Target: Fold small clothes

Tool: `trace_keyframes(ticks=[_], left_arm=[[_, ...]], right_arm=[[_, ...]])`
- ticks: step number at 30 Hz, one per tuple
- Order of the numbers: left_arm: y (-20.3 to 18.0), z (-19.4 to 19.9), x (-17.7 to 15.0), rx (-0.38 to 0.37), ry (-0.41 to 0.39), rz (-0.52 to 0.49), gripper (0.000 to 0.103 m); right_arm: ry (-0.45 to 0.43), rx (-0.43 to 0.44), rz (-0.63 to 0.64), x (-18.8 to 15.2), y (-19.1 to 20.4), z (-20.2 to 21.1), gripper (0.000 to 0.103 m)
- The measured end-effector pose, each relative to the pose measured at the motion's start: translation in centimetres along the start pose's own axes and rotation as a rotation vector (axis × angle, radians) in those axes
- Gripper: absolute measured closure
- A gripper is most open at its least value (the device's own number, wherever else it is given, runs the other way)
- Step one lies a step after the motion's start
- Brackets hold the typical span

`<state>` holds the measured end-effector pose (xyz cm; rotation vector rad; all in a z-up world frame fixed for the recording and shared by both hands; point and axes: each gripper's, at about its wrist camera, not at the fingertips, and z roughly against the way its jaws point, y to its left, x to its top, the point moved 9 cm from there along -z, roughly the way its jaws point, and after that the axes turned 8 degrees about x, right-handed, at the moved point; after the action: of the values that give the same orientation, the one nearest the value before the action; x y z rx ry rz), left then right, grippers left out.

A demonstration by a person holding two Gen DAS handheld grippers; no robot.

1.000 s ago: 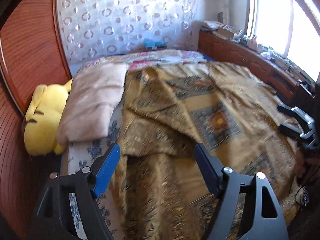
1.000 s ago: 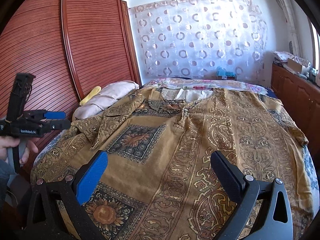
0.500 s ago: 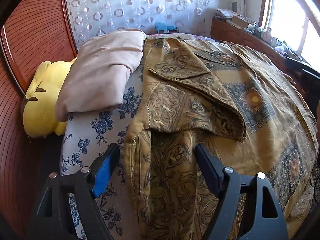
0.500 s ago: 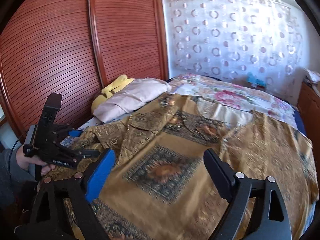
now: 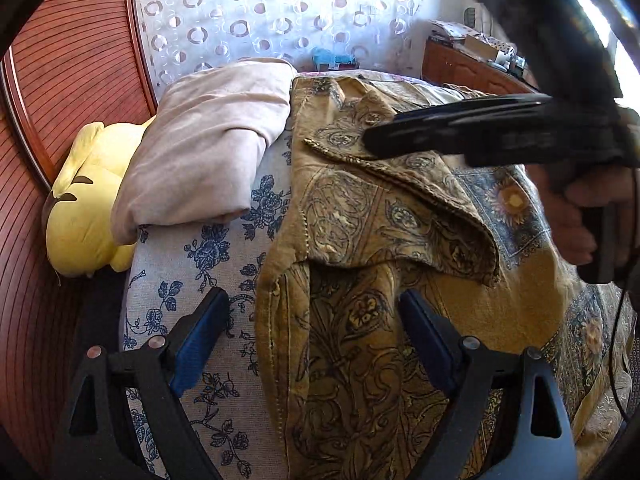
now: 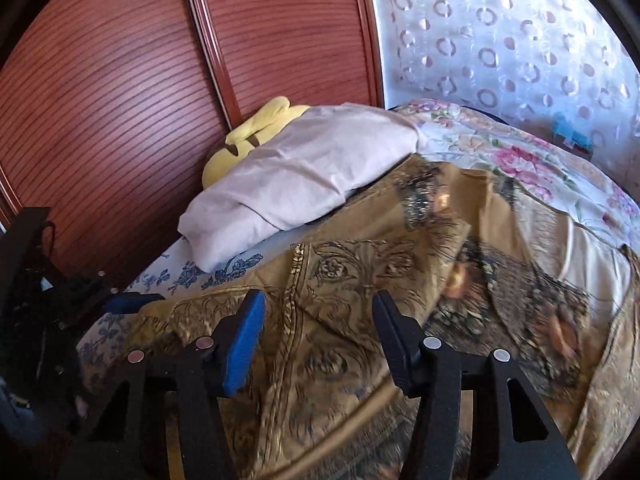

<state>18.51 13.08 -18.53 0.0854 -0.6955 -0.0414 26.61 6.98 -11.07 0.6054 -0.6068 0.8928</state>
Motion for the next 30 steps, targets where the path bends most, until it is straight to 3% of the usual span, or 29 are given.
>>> trace_keyframes(ticks=[3,7,10,11,18,22,26,30], left_arm=[[0.0,0.0,0.0,0.0,0.0,0.0,0.015],[0.0,0.0,0.0,0.0,-0.001,0.001,0.015],[0.0,0.0,0.0,0.0,-0.004,0.004,0.015],[0.0,0.0,0.0,0.0,-0.004,0.004,0.015],[0.1,0.0,0.0,0.0,-0.002,0.005,0.015],[0.1,0.0,0.0,0.002,-0.003,0.005,0.015],[0.1,-0.1,0.0,0.002,-0.004,0.006,0.015],[0.2,-0.1,0.0,0.002,-0.004,0.006,0.015]], right_arm=[[0.035,-0.024,0.027,0.5,0.2,-1.5,0.046],[0.078,-0.112,0.07,0.3,-0.2,-3.4,0.061],[0.072,-0.128,0.07,0.2,-0.8,-3.2,0.092],[0.066,-0.116,0.063,0.0,-0.8,-2.9,0.096],[-0.082,-0.174,-0.041,-0.8,-2.7,2.6,0.097],[-0.082,-0.209,-0.119,-2.5,-4.8,4.5,0.096],[-0.055,-0.255,-0.144,-4.0,-5.7,6.2,0.076],[-0.065,-0.256,-0.129,-5.4,-5.5,8.9,0.072]])
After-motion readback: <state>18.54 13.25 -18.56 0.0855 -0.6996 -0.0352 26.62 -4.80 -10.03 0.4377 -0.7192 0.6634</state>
